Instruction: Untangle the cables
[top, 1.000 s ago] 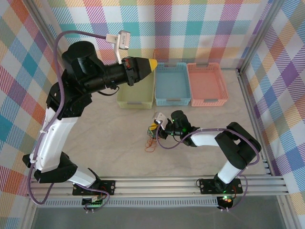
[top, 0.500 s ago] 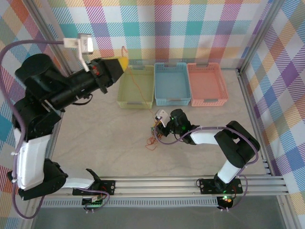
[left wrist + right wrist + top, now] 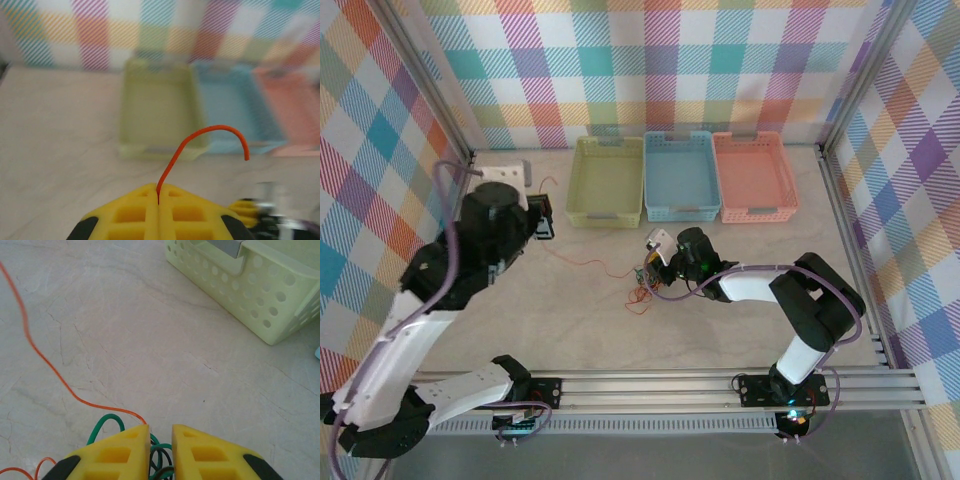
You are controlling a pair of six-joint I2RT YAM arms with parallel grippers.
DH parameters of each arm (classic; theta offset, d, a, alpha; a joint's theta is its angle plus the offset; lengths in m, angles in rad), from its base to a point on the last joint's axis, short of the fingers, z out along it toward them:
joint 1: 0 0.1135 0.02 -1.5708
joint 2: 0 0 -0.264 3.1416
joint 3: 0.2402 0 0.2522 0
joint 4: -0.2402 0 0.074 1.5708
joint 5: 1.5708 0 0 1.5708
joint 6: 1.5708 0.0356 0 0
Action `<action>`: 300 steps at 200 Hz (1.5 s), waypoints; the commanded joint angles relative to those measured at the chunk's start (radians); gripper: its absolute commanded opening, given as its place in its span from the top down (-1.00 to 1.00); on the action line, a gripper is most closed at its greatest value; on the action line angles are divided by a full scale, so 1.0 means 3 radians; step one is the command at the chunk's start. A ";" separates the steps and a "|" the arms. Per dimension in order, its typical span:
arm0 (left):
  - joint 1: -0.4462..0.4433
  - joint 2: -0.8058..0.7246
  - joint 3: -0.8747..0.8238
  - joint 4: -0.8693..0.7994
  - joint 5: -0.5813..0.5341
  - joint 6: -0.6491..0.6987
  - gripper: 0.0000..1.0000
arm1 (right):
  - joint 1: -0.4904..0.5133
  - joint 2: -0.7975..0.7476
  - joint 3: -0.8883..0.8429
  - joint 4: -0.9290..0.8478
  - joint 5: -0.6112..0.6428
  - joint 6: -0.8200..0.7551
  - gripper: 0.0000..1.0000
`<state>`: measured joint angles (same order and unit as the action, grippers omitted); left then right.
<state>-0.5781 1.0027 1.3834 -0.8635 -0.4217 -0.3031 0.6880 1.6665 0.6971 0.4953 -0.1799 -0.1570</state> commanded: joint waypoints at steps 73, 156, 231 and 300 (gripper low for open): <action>0.0925 0.0665 -0.1250 0.0469 0.1171 -0.0612 -0.27 | -0.0013 0.0064 0.0095 -0.0083 -0.0056 0.0052 0.65; 0.0574 0.0863 -0.1328 0.0667 0.1755 -0.0557 -0.61 | -0.0018 0.0075 0.0115 -0.0111 -0.0034 0.0073 0.64; 0.0102 0.1842 -0.0925 0.0427 0.1911 -0.0356 -0.51 | -0.0023 0.0058 0.0100 -0.0104 -0.0019 0.0078 0.63; 0.0169 0.2350 -0.0721 0.0352 0.1773 -0.0374 -0.49 | -0.0023 0.0057 0.0105 -0.0117 -0.0029 0.0069 0.63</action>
<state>-0.5449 1.6695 1.1427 -0.7265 0.1215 -0.4255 0.6865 1.6733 0.7090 0.4690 -0.1829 -0.1417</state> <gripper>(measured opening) 0.748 0.186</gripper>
